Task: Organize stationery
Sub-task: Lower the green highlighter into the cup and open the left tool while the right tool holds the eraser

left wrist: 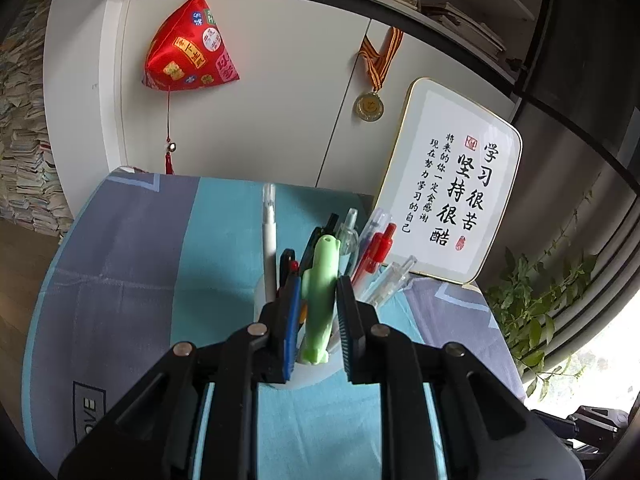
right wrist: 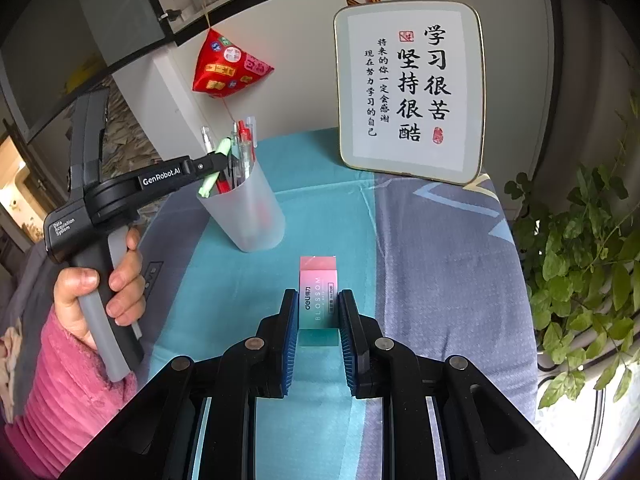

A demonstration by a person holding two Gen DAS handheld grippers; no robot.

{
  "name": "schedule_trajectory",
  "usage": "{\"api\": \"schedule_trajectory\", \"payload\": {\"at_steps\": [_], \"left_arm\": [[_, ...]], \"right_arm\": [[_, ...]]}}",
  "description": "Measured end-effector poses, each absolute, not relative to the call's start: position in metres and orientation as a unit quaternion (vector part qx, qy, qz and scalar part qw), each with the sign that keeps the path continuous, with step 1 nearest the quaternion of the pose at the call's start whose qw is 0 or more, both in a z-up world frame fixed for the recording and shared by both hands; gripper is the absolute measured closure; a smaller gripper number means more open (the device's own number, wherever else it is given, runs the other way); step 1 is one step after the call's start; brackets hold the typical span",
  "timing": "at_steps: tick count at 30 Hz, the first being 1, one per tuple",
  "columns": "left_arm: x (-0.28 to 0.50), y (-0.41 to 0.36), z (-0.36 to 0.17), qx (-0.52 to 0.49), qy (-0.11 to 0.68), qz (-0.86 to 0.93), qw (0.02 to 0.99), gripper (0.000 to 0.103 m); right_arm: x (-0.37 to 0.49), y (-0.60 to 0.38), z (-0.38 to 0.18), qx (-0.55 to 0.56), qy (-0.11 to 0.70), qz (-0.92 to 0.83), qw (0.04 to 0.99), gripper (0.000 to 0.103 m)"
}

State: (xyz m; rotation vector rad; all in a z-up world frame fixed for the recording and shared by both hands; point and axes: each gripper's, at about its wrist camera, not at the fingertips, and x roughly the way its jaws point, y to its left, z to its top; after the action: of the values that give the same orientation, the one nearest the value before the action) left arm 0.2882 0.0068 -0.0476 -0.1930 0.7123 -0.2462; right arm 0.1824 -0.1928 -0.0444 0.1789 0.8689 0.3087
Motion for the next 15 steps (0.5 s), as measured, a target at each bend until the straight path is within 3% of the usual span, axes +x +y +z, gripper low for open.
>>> {"api": "schedule_trajectory", "payload": {"at_steps": [6,9,15], "left_arm": [[0.285,0.009,-0.045,-0.095,0.343,-0.12,0.927,0.087],[0.286,0.009,-0.044,-0.095,0.343,-0.124,0.926,0.079],[0.282,0.011,-0.037,-0.098,0.334,-0.125,0.929,0.078]], "right_arm": [[0.183,-0.19,-0.043,0.084,0.42,0.149,0.891,0.082],[0.183,-0.189,-0.043,0.084,0.419,0.149,0.891,0.082],[0.183,-0.187,-0.042,0.083,0.419,0.148,0.892,0.082]]}}
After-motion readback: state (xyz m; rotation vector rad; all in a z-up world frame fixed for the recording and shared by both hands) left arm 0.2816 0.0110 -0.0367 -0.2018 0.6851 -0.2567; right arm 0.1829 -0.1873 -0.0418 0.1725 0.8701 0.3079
